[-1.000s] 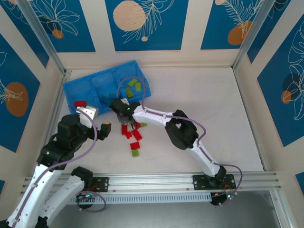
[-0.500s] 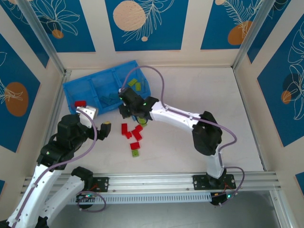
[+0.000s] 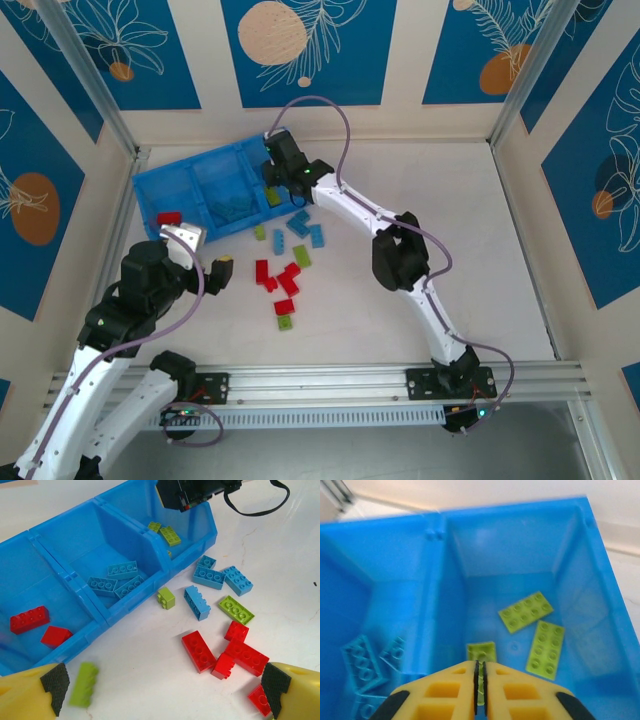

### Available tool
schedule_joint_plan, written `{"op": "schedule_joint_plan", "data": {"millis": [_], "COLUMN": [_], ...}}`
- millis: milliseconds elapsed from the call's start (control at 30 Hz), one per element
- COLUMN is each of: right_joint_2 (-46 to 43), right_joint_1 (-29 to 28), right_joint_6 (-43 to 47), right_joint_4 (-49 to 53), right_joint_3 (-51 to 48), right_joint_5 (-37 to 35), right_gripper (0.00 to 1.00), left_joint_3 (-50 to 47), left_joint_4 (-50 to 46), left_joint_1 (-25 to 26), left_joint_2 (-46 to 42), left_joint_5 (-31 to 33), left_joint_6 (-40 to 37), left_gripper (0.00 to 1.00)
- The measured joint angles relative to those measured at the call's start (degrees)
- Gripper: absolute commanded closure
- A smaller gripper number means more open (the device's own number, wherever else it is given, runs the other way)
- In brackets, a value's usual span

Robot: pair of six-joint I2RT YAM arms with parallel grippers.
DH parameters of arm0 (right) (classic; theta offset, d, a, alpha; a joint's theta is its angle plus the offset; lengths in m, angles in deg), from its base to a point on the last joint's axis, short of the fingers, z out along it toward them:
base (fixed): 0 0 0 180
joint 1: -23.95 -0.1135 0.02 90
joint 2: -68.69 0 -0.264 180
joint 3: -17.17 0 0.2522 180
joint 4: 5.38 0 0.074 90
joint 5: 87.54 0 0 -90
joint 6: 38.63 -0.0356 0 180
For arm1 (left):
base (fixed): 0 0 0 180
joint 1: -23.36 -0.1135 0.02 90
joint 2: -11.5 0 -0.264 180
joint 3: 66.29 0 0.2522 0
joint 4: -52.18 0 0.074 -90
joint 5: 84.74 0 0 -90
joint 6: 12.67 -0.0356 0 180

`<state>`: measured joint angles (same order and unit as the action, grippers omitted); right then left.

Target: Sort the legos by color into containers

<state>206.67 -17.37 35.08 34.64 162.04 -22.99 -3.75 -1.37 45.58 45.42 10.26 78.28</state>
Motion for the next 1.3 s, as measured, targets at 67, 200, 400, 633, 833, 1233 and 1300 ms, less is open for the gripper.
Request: {"op": "schedule_joint_plan", "data": {"millis": [67,200,400,633,833,1233,1300], "right_joint_2": [-1.0,-9.3,-27.1,-46.8,-60.4,-75.1,-76.2], "right_joint_1": [-0.7,-5.3,-14.1,-12.4,-9.0,-1.9,-1.7], "right_joint_6": [0.6,1.4,-1.0,-5.7,-8.9,-13.3,-13.6], "right_joint_4": [2.3,2.2,-1.8,-8.3,-12.0,-15.3,-15.3], "right_joint_3": [-1.7,-14.3,-35.2,-57.1,-72.3,-85.3,-86.1], "right_joint_5": [0.0,0.7,5.3,8.2,9.5,15.2,15.6], "right_gripper": [0.75,0.67,0.59,0.34,0.14,0.1,0.1], "left_joint_3": [0.0,-0.2,-0.2,2.4,-1.5,-3.1,-3.1], "left_joint_4": [0.0,0.1,0.0,-5.6,-1.8,7.8,8.2], "left_joint_1": [0.0,-0.6,-5.8,-10.4,-19.3,-24.0,-24.5], "left_joint_2": [0.0,0.8,8.5,22.0,30.6,44.3,45.2], "left_joint_5": [0.4,3.0,10.6,13.3,10.7,11.5,12.4], "left_joint_6": [0.0,1.1,8.3,28.0,41.2,51.2,51.6], "left_gripper": [0.0,0.0,0.03,0.05,0.05,0.0,0.0]}}
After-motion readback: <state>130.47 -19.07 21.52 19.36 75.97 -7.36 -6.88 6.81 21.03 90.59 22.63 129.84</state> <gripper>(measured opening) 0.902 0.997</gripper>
